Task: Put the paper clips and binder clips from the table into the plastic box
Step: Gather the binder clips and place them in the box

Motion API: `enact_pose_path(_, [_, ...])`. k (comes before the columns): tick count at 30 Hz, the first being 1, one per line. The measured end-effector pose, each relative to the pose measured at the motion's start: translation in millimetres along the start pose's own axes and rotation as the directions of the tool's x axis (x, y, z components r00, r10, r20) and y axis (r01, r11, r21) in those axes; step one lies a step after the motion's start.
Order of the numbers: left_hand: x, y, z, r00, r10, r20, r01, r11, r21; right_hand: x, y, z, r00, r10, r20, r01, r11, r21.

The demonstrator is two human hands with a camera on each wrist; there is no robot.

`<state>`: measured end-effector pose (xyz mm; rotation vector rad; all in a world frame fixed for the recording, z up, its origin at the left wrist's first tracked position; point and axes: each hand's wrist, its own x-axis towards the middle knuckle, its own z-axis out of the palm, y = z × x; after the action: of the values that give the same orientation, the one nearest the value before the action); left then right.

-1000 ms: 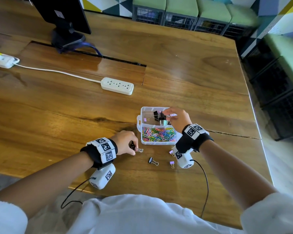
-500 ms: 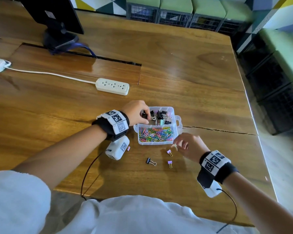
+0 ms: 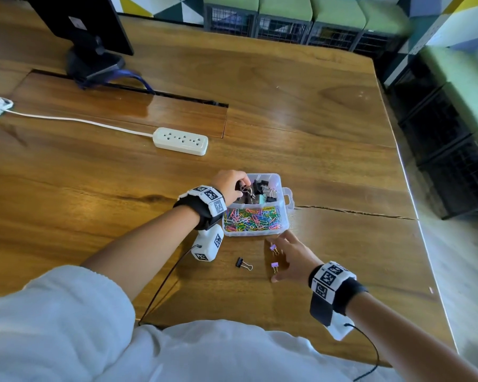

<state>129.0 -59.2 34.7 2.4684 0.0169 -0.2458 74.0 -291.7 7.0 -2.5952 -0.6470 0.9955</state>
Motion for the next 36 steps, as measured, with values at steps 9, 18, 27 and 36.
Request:
enact_pose_path(9, [2.2,-9.6,3.1,0.999,-0.012,-0.030,0.008,0.991,-0.130,1.3,5.9,7.0,0.993,-0.028,-0.112,0.035,0.998,0.054])
enact_pose_path(18, [-39.0,-16.0,2.5,0.959,0.110,0.261,-0.164,0.967,0.195,2.1,0.0,4.3,0.991,-0.038,-0.128,0.040,0.999,0.016])
enact_pose_path(27, [-51.8,-22.1,8.5,0.955,0.180,0.234,-0.245,0.926,0.287,4.2,-6.7,7.2,0.992,0.012,-0.124,-0.007,0.999,0.042])
enact_pose_path(36, [-74.8,-29.9,5.0,0.973,0.222,0.064,-0.231,0.935,0.268,2.3,-13.0,5.7,0.992,0.057,-0.113,-0.055,0.998,0.018])
